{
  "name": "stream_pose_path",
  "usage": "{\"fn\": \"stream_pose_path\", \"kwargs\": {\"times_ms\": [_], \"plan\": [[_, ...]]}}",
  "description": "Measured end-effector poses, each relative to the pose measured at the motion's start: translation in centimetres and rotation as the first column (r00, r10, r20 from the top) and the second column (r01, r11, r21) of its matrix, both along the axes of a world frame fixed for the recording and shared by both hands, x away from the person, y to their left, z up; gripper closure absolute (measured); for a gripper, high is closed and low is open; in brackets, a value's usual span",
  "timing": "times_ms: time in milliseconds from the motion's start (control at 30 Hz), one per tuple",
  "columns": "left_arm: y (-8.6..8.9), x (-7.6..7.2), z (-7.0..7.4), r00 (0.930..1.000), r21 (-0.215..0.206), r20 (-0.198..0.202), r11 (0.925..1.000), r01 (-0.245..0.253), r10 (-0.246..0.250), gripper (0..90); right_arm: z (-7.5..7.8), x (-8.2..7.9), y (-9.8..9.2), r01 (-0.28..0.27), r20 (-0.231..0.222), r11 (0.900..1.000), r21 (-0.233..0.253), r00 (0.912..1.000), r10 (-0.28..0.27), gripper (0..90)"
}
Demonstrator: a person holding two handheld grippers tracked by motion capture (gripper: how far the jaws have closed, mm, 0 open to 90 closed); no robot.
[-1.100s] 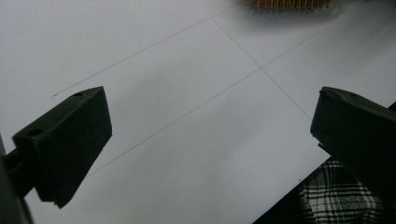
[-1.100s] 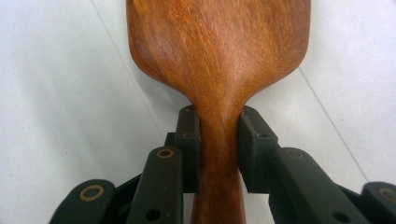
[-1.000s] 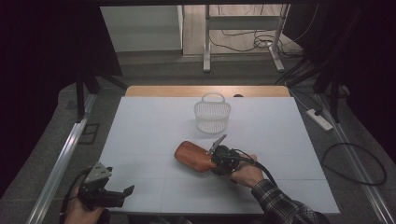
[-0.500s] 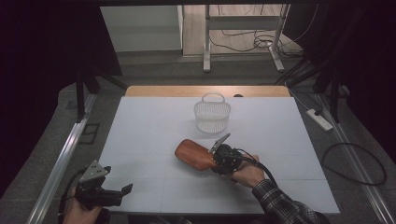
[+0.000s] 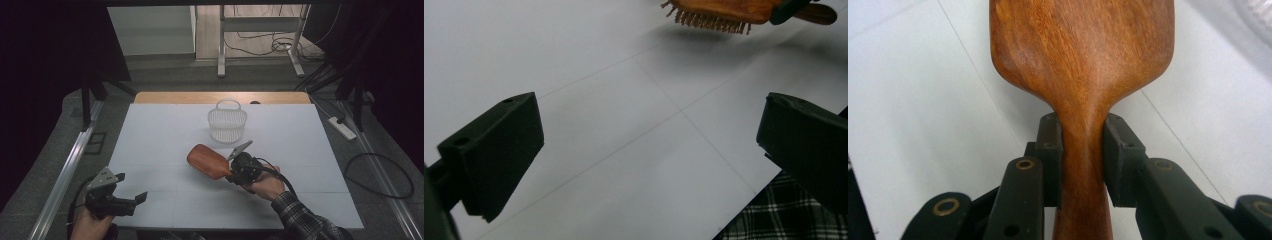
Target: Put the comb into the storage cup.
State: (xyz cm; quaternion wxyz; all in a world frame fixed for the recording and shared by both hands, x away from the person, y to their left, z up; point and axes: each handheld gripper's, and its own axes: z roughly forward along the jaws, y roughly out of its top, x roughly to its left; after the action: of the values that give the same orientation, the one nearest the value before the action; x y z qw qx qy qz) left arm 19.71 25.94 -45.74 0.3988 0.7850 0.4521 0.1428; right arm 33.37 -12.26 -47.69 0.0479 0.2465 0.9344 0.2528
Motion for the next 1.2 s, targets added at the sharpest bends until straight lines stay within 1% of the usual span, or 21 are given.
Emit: {"fn": "stream_pose_path", "kwargs": {"times_ms": [100, 233, 300, 400, 433, 500, 533, 633, 700, 767, 867, 1033, 1200], "plan": [[-0.2, 0.4, 0.3, 0.9999, -0.022, 0.008, 0.9997, 0.011, -0.011, 0.0, 0.4, -0.1, -0.2, 0.003, 0.009, 1.0, 0.024, 1.0, -0.003, 71.9], [-0.5, 1.2, 0.6, 0.9993, -0.07, 0.021, 0.9971, 0.03, -0.029, 0.0, 1.0, -0.3, -0.5, 0.009, 0.028, 0.998, 0.054, 0.9995, -0.01, 71.9], [-0.9, 1.5, 0.8, 0.9991, -0.081, 0.023, 0.996, 0.038, -0.036, 0.0, 1.3, -0.4, -0.7, 0.015, 0.037, 0.997, 0.069, 0.9992, -0.018, 71.9], [-1.7, 2.0, 1.1, 0.9988, -0.058, 0.033, 0.9976, 0.038, -0.036, 0.0, 1.7, -0.5, -1.0, 0.019, 0.053, 0.996, 0.089, 0.9983, -0.024, 71.9], [-1.9, 2.2, 1.2, 0.9987, -0.061, 0.032, 0.9973, 0.041, -0.039, 0.0, 1.8, -0.6, -1.1, 0.018, 0.061, 0.995, 0.094, 0.9978, -0.024, 71.9], [-2.3, 2.5, 1.4, 0.9983, -0.074, 0.027, 0.9959, 0.053, -0.051, 0.0, 2.1, -0.7, -1.2, 0.019, 0.064, 0.995, 0.102, 0.9976, -0.026, 71.9], [-2.5, 2.7, 1.5, 0.998, -0.077, 0.024, 0.9952, 0.061, -0.059, 0.0, 2.2, -0.8, -1.2, 0.019, 0.074, 0.994, 0.104, 0.9969, -0.027, 71.9], [-3.1, 3.2, 1.7, 0.9971, -0.068, 0.016, 0.9948, 0.075, -0.074, 0.0, 2.5, -0.9, -1.3, 0.017, 0.085, 0.994, 0.112, 0.996, -0.027, 71.9], [-3.6, 3.5, 1.7, 0.9963, -0.055, 0.003, 0.9948, 0.086, -0.086, 0.0, 2.7, -1.0, -1.5, 0.014, 0.097, 0.993, 0.118, 0.995, -0.026, 71.9], [-4.0, 3.8, 1.8, 0.9958, -0.05, -0.002, 0.9946, 0.091, -0.091, 0.0, 2.9, -1.1, -1.7, 0.012, 0.098, 0.991, 0.132, 0.9949, -0.025, 71.9], [-4.5, 4.3, 1.9, 0.9943, -0.079, -0.013, 0.9914, 0.105, -0.106, 0.0, 3.2, -1.2, -1.8, 0.014, 0.108, 0.99, 0.138, 0.9938, -0.029, 71.9], [-5.3, 5.1, 2.1, 0.9936, -0.117, -0.01, 0.987, 0.111, -0.113, 0.0, 3.6, -1.5, -2.1, 0.011, 0.117, 0.988, 0.154, 0.9927, -0.029, 71.9], [-5.9, 5.8, 2.4, 0.9936, -0.133, -0.013, 0.9851, 0.109, -0.112, 0.0, 4.0, -1.9, -2.3, 0.01, 0.131, 0.986, 0.168, 0.9908, -0.032, 71.9]]}}
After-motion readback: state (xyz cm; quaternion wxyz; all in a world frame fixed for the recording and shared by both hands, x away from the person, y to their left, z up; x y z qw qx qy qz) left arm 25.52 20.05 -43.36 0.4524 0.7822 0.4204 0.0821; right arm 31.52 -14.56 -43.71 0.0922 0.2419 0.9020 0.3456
